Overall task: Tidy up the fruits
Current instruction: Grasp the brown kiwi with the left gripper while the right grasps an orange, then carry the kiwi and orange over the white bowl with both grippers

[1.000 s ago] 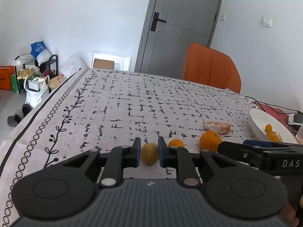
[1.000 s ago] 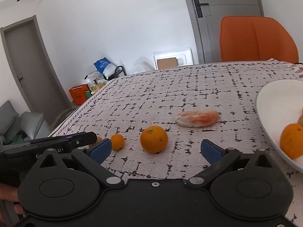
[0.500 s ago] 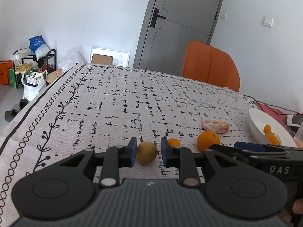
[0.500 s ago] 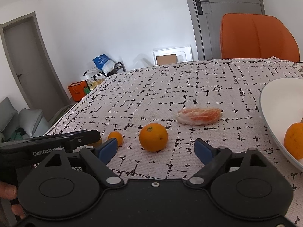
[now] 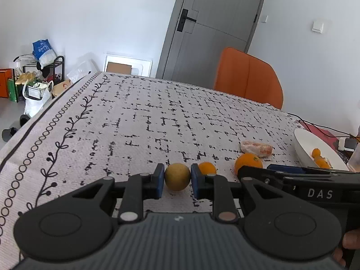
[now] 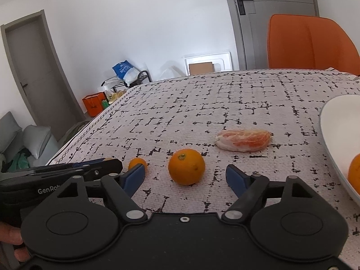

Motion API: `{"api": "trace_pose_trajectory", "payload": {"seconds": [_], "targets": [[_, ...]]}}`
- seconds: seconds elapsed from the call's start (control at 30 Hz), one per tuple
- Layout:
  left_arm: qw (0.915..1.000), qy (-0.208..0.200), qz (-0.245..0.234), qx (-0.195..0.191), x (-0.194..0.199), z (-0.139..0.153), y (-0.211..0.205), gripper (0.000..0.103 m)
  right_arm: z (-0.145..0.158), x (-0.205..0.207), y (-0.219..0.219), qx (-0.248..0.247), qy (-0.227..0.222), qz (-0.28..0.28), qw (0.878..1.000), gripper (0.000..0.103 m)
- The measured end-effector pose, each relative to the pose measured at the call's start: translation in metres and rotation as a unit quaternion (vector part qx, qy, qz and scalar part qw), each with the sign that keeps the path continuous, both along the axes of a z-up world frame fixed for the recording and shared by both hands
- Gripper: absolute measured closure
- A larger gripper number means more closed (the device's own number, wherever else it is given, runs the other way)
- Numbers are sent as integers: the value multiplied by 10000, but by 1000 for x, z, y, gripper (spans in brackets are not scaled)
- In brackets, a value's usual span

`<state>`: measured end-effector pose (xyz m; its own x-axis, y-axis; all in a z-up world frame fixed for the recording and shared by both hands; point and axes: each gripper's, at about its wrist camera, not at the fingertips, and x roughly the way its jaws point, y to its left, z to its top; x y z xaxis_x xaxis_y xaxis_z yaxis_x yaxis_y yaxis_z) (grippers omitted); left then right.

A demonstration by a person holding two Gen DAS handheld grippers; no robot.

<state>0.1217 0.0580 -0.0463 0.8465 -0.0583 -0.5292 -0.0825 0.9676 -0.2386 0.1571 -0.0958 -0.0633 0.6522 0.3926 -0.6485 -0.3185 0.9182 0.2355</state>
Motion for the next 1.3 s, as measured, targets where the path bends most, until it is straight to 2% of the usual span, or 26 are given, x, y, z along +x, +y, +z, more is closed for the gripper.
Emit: {"api": "trace_pose_trajectory", "payload": {"seconds": [0.1,0.2,0.23,0.27,0.3,0.67,1.3], "targets": [[10000,-12,36,8,-1,1,1,80,0,2,3,0,-3,29,10000,27],[10000,-18,53,23,-2,3,2,80,-1,4,3,8,-2,47,10000,35],[10000,-22,51,36,-2,3,1,80,-3,5,3,7,5,48,10000,45],[10000,-27,48,56,-2,4,1,80,-3,5,3,-8,22,40,10000,64],[10000,-36,47,79,-3,5,0,80,-4,4,3,-49,46,10,10000,68],[9997,-129,-14,187,-10,16,-11,80,7,-10,-11,69,-84,-67,9999,68],[9979,-263,-497,325,0,27,-64,80,27,-31,-71,207,-371,-709,9966,68]]}}
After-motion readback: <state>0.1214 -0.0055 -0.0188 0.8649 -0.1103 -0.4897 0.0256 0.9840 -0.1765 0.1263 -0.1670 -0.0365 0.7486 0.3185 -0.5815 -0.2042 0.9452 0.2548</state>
